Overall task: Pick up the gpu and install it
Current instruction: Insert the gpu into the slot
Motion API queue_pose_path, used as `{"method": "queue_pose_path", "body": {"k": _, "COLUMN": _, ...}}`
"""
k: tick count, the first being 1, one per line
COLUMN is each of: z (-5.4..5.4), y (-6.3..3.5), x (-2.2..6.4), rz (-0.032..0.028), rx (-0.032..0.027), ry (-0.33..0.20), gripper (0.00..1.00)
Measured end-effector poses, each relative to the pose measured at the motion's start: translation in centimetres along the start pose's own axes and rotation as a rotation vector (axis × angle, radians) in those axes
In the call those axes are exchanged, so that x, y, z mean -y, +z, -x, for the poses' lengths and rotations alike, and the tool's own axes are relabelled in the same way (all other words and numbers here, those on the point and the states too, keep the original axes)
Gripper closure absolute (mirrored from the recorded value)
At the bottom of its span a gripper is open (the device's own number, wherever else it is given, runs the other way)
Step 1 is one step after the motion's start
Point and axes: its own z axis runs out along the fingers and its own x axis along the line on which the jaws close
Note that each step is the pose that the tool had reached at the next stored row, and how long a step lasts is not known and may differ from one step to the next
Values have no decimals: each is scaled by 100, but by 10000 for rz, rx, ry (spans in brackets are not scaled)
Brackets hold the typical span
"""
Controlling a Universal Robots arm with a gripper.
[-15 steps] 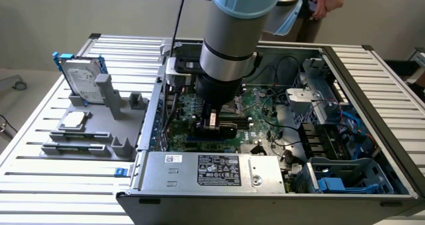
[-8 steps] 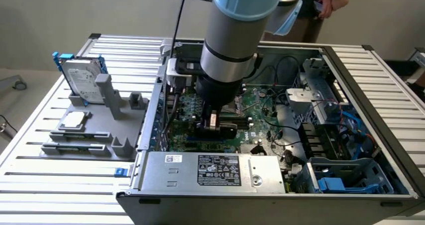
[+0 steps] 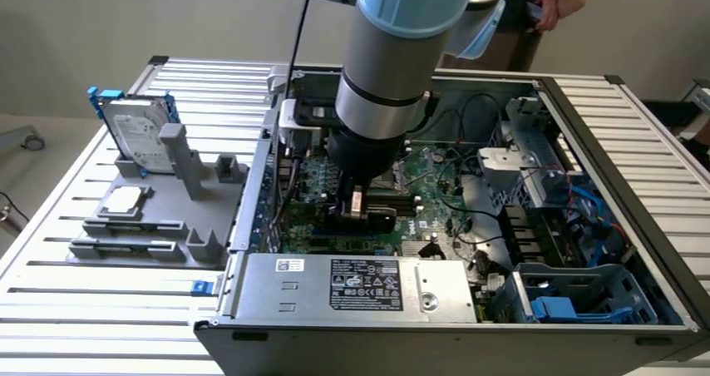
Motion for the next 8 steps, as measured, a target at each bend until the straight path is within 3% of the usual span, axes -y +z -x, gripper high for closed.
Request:
{"method": "queue_pose_path", "body": {"k": 6, "z": 1, "y": 7, "x": 2, "rz": 2, "rx": 13, "ry": 0, "gripper": 73}}
{"method": "queue_pose_path", "body": {"k": 8, "z": 0, "y": 3, "x": 2, "rz": 2, "rx": 8, "ry": 0, "gripper": 60}}
